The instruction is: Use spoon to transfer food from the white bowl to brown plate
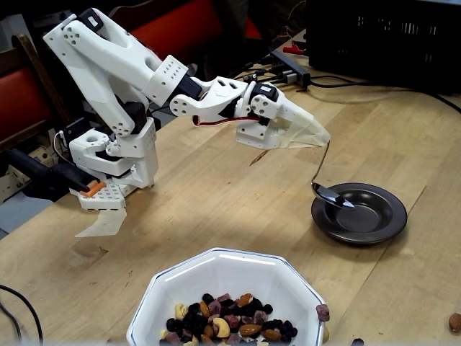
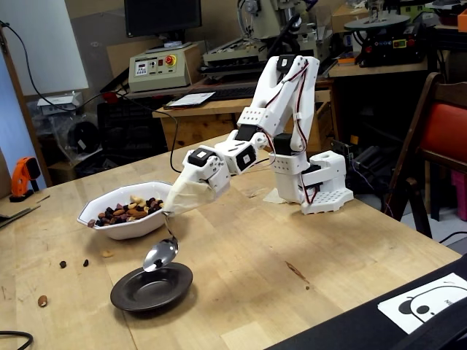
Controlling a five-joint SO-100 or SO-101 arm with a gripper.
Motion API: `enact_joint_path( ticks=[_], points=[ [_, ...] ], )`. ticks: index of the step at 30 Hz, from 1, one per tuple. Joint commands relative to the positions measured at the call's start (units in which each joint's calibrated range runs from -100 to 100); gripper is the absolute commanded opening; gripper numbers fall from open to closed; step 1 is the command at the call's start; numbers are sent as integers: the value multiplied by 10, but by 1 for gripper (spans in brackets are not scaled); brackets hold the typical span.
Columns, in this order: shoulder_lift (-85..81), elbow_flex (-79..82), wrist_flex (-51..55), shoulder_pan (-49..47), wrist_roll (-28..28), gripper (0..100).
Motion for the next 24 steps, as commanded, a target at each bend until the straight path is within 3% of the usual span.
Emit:
enact_joint_path(
  ticks=[1,24],
  points=[
    [-10,-17,-13,1,1,2],
    [-10,-17,-13,1,47,2]
  ],
)
